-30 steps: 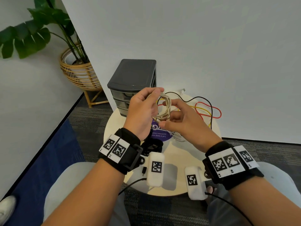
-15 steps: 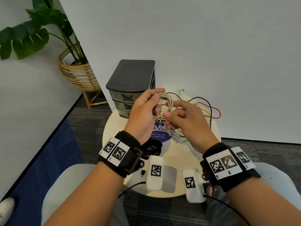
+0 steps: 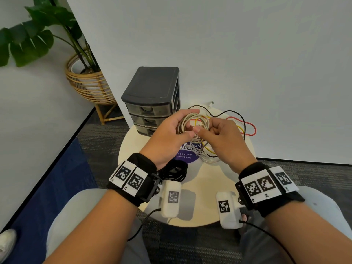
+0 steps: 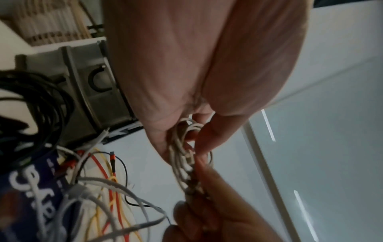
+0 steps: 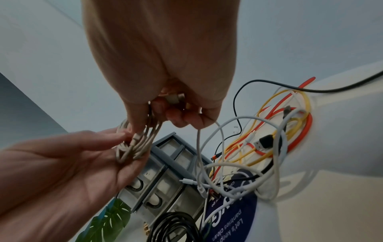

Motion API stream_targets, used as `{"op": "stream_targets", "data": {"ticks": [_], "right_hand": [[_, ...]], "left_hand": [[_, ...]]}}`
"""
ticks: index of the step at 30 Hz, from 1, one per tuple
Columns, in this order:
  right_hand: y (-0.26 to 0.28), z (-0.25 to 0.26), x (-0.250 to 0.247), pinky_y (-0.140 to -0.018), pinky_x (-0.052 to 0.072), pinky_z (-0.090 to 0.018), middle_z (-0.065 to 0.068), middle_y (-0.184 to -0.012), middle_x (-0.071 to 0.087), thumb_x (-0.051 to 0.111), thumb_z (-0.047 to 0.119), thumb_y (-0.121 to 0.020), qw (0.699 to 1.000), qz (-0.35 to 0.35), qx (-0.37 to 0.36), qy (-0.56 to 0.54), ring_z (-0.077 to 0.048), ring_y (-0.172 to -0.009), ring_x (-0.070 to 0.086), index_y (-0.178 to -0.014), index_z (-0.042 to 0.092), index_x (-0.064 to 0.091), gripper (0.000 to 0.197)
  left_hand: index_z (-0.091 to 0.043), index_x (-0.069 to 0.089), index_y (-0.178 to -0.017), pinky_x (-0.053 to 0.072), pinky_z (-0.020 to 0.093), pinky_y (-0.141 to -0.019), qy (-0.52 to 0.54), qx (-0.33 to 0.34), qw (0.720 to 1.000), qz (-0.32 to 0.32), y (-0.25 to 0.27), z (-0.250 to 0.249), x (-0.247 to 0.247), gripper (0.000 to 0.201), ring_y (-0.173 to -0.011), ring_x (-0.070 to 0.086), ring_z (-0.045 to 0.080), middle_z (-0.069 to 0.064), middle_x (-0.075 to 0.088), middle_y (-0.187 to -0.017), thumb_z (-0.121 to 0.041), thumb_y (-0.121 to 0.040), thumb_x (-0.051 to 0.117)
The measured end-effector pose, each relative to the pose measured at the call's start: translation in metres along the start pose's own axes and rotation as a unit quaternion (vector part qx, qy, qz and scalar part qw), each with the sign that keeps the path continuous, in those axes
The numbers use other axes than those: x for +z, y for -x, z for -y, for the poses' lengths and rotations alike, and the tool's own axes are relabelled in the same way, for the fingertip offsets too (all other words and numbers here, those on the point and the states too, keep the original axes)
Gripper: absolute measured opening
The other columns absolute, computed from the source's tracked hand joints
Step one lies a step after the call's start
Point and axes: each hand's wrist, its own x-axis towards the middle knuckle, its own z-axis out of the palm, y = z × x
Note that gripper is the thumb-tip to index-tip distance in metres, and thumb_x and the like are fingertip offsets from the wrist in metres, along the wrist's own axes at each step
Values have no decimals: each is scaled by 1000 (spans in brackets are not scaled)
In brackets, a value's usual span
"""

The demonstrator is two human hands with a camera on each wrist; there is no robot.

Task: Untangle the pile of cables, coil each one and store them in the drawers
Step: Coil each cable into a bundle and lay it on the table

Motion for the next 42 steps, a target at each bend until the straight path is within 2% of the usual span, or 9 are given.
{"op": "stream_targets", "data": {"ticks": [5, 9, 14, 20, 25, 30, 33, 38, 42], "right_hand": [[-1, -6, 1, -53, 37, -21, 15, -55, 50, 75, 35, -91, 1000, -6, -11, -10, -2, -51, 44, -86, 3, 66, 34], [0, -3, -3, -61, 49, -26, 0, -93, 72, 70, 30, -95, 992, 48, 16, -113, -12, -73, 65, -98, 4, 73, 26], [-2, 2, -14, -63, 43, -31, -17, -100, 68, 49, 14, -86, 935, 105, 94, -325, -23, -82, 58, -104, -9, 68, 35], [-3, -4, -8, -80, 49, -44, -20, -103, 71, 71, 8, -90, 968, 112, 8, -224, -35, -89, 61, -99, 8, 76, 10], [2, 1, -7, -58, 47, -14, 0, -83, 73, 71, -1, -89, 980, 109, -6, -166, -3, -68, 63, -95, 3, 72, 8], [2, -4, -15, -77, 58, -37, -2, -80, 72, 72, 4, -90, 988, 72, 25, -132, -18, -75, 70, -91, 17, 75, 13], [5, -2, -14, -71, 53, -33, 1, -81, 73, 71, 3, -91, 988, 110, 27, -100, -15, -78, 69, -90, 17, 73, 14], [3, 7, -14, -71, 44, -26, 6, -94, 73, 57, 23, -81, 996, 47, 11, -79, -9, -85, 62, -94, 18, 75, 23], [6, 9, -6, -67, 43, -20, 8, -84, 68, 74, 42, -88, 998, 4, -60, 19, -12, -78, 60, -82, 21, 67, 23]], "left_hand": [[-20, 63, -134, 54, 46, -102, -61, 38, 997, -25, 1, 3, 3, 49, -115, 66, 15, -1, 70, -122, 0, -91, 70], [-19, 67, -128, 58, 47, -96, -67, 39, 996, -42, 1, 4, 1, 44, -106, 70, 16, -1, 74, -112, -2, -89, 75], [-17, 70, -124, 57, 52, -97, -5, 7, 999, -44, 1, 4, -6, 42, -102, 72, 25, 2, 77, -101, 1, -86, 76], [-3, 66, -127, 60, 44, -93, 76, -18, 997, -28, 5, -3, -11, 39, -103, 72, 28, -2, 74, -93, 10, -90, 67], [-3, 66, -126, 62, 40, -86, 83, -37, 995, -46, 5, -7, -14, 29, -104, 73, 29, 18, 74, -113, 2, -98, 61], [-5, 71, -116, 62, 36, -77, 85, -19, 988, -124, 0, -15, -31, 19, -87, 74, 19, 21, 73, -106, -6, -101, 59], [-8, 72, -117, 62, 33, -73, 56, -11, 991, -125, 2, -14, -27, 21, -85, 74, 21, 15, 74, -96, -6, -100, 60], [-25, 68, -125, 63, 44, -81, -23, 26, 991, -129, 2, -12, -23, 31, -89, 76, 21, 12, 75, -96, -8, -100, 63], [-21, 70, -123, 63, 46, -81, -52, 31, 989, -135, 2, -13, -17, 28, -85, 76, 16, 10, 73, -99, -8, -100, 62]]}}
